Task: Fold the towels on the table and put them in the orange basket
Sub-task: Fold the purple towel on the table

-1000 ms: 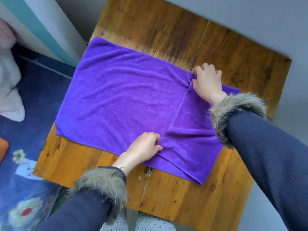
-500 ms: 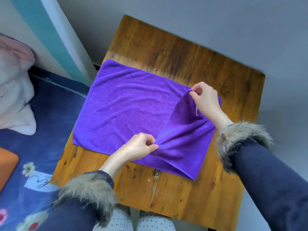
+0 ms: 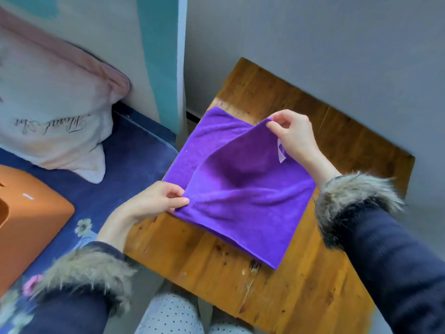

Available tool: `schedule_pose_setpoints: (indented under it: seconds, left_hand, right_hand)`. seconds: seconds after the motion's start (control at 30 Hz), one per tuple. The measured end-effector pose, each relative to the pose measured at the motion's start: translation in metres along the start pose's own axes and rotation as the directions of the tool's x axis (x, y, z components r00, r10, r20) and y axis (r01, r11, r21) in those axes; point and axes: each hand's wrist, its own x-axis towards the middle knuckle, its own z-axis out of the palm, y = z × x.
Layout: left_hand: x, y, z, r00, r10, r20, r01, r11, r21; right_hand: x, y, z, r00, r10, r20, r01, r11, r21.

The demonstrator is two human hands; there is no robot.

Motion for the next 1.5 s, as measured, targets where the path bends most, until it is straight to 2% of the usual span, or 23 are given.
schedule_pose_setpoints:
  seconds: [0.1, 0.17, 0.3, 0.47, 0.6, 0.73, 0.9, 1.0, 1.1, 1.3, 1.37, 1.4, 1.5]
  left_hand:
    - [0.017, -0.026, -0.008, 0.985, -0.034, -0.171, 0.033, 0.999, -0.007]
    - [0.032, -0.043, -0.002, 0.949, -0.092, -0.302, 0.098, 0.995, 0.004]
    - [0.051, -0.065, 0.019, 0.9, -0.121, -0.419, 0.173, 0.981, 0.088]
    - [0.065, -0.072, 0.029, 0.851, -0.117, -0.512, 0.206, 0.971, 0.119]
    - [0.078, -0.069, 0.029, 0.872, -0.081, -0.483, 0.241, 0.929, 0.279]
    - [0.095, -0.054, 0.027, 0.888, -0.051, -0.458, 0.234, 0.906, 0.352]
    - [0.113, -0.031, 0.025, 0.907, -0.016, -0.421, 0.258, 0.812, 0.524]
    - [0.123, -0.016, 0.027, 0.931, 0.038, -0.363, 0.22, 0.734, 0.642]
    - [0.133, 0.002, 0.036, 0.945, 0.119, -0.305, 0.15, 0.671, 0.726]
    - [0.153, 0.036, 0.076, 0.954, 0.254, -0.16, -0.02, 0.584, 0.811]
    - [0.156, 0.042, 0.089, 0.948, 0.29, -0.132, -0.06, 0.57, 0.82]
    - [0.157, 0.043, 0.095, 0.944, 0.304, -0.133, -0.068, 0.57, 0.819]
    - [0.157, 0.043, 0.1, 0.927, 0.332, -0.175, -0.066, 0.604, 0.794]
  right_hand:
    - [0.02, -0.006, 0.026, 1.0, 0.006, -0.028, -0.008, 0.999, -0.046]
    - [0.032, 0.0, 0.046, 0.999, 0.031, 0.02, -0.029, 0.993, -0.118]
    - [0.039, 0.034, 0.081, 0.974, 0.066, 0.218, 0.012, 0.941, -0.339]
    - [0.03, 0.074, 0.098, 0.96, 0.184, 0.213, -0.059, 0.871, -0.487]
    - [0.016, 0.095, 0.096, 0.928, 0.25, 0.277, -0.044, 0.811, -0.584]
    - [0.001, 0.102, 0.085, 0.904, 0.362, 0.228, -0.155, 0.774, -0.614]
    - [-0.033, 0.119, 0.06, 0.836, 0.511, 0.201, -0.3, 0.732, -0.612]
    - [-0.066, 0.132, 0.046, 0.761, 0.633, 0.14, -0.432, 0.657, -0.618]
    - [-0.104, 0.145, 0.035, 0.652, 0.751, 0.107, -0.55, 0.564, -0.616]
    - [-0.171, 0.166, 0.015, 0.473, 0.876, 0.094, -0.68, 0.43, -0.593]
    - [-0.184, 0.171, 0.008, 0.476, 0.876, 0.081, -0.672, 0.422, -0.608]
    - [-0.187, 0.173, 0.004, 0.502, 0.863, 0.058, -0.659, 0.426, -0.62]
    - [-0.187, 0.177, -0.005, 0.638, 0.766, -0.073, -0.628, 0.464, -0.625]
